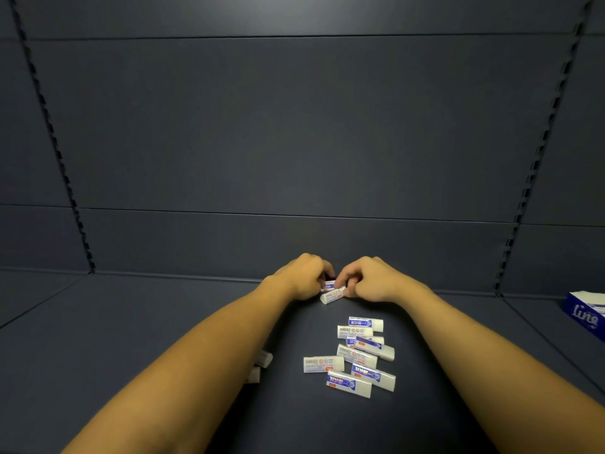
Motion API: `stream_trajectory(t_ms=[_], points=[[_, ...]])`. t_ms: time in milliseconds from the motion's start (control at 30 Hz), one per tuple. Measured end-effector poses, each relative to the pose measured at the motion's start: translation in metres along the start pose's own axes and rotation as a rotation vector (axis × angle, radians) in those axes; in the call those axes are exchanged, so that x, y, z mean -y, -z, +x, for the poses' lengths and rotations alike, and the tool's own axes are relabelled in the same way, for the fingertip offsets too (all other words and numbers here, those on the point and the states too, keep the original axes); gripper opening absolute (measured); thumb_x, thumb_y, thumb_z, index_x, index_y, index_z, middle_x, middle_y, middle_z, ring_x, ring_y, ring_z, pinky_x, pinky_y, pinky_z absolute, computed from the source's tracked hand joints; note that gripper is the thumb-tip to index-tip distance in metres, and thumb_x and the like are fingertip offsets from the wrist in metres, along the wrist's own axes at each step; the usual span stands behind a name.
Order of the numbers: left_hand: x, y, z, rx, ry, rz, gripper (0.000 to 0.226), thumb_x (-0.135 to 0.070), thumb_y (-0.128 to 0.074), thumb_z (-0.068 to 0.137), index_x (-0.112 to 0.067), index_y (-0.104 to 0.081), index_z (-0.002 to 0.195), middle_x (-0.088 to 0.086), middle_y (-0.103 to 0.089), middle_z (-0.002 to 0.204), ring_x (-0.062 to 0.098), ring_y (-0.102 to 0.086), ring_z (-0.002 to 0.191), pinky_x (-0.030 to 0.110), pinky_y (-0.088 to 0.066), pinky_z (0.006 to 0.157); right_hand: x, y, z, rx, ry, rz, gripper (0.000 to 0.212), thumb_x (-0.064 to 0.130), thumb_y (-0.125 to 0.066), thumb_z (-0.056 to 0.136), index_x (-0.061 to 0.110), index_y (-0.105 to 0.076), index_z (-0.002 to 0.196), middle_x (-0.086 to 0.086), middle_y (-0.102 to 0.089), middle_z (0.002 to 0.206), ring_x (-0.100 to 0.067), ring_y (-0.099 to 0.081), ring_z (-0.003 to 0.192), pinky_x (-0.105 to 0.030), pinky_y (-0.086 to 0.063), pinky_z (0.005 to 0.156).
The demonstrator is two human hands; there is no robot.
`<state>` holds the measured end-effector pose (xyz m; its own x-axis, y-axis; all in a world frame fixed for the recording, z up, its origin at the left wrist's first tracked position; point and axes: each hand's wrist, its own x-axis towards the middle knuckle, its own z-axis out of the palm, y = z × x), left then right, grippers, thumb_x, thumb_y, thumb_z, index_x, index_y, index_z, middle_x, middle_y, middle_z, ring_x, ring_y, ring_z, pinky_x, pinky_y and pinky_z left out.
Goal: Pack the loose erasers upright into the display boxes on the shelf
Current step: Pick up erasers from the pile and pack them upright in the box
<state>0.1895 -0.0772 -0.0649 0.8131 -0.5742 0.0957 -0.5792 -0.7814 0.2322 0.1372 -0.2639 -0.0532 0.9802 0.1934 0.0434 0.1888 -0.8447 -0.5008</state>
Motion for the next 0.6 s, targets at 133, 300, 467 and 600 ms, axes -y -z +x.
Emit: stream_trajectory(t_ms=[133, 300, 467, 600], points=[[-0.005, 0.005, -0.001, 0.009, -0.015, -0.047, 0.042, -0.005, -0.058, 0.090, -0.019, -0.064, 0.130, 0.004, -0.068, 0.117, 0.016, -0.063, 0.098, 0.037, -0.054, 0.092, 0.005, 0.005, -0.004, 0.019, 0.016, 0.006, 0.021, 0.009, -0.070, 0.083, 0.027, -0.080, 0.088, 0.016, -0.069, 0.071, -0.005, -0.064, 0.081, -0.022, -0.051, 0.078], [-0.004, 0.014, -0.004, 0.067, 0.006, -0.017, 0.048, -0.001, -0.060, 0.082, -0.028, -0.073, 0.120, -0.005, -0.073, 0.115, 0.011, -0.064, 0.099, 0.034, -0.054, 0.095, 0.006, 0.008, -0.006, 0.036, 0.018, -0.034, 0.025, 0.005, -0.066, 0.081, 0.026, -0.079, 0.081, 0.018, -0.068, 0.065, -0.005, -0.065, 0.079, -0.024, -0.054, 0.082], [0.002, 0.021, -0.005, 0.064, 0.107, 0.055, 0.032, -0.016, -0.071, 0.083, -0.024, -0.077, 0.113, -0.004, -0.073, 0.116, 0.015, -0.065, 0.103, 0.033, -0.056, 0.093, 0.007, 0.005, -0.004, 0.042, 0.068, -0.048, 0.010, 0.016, -0.071, 0.081, 0.023, -0.079, 0.079, 0.012, -0.074, 0.072, -0.005, -0.069, 0.082, -0.027, -0.056, 0.087], [0.004, 0.025, -0.010, 0.064, 0.116, 0.036, 0.040, -0.019, -0.074, 0.085, -0.023, -0.071, 0.125, -0.003, -0.069, 0.122, 0.017, -0.063, 0.111, 0.027, -0.050, 0.094, 0.009, 0.004, -0.002, 0.078, 0.076, -0.054, 0.010, 0.020, -0.084, 0.076, 0.019, -0.074, 0.079, 0.004, -0.075, 0.074, -0.012, -0.072, 0.080, -0.035, -0.058, 0.086]])
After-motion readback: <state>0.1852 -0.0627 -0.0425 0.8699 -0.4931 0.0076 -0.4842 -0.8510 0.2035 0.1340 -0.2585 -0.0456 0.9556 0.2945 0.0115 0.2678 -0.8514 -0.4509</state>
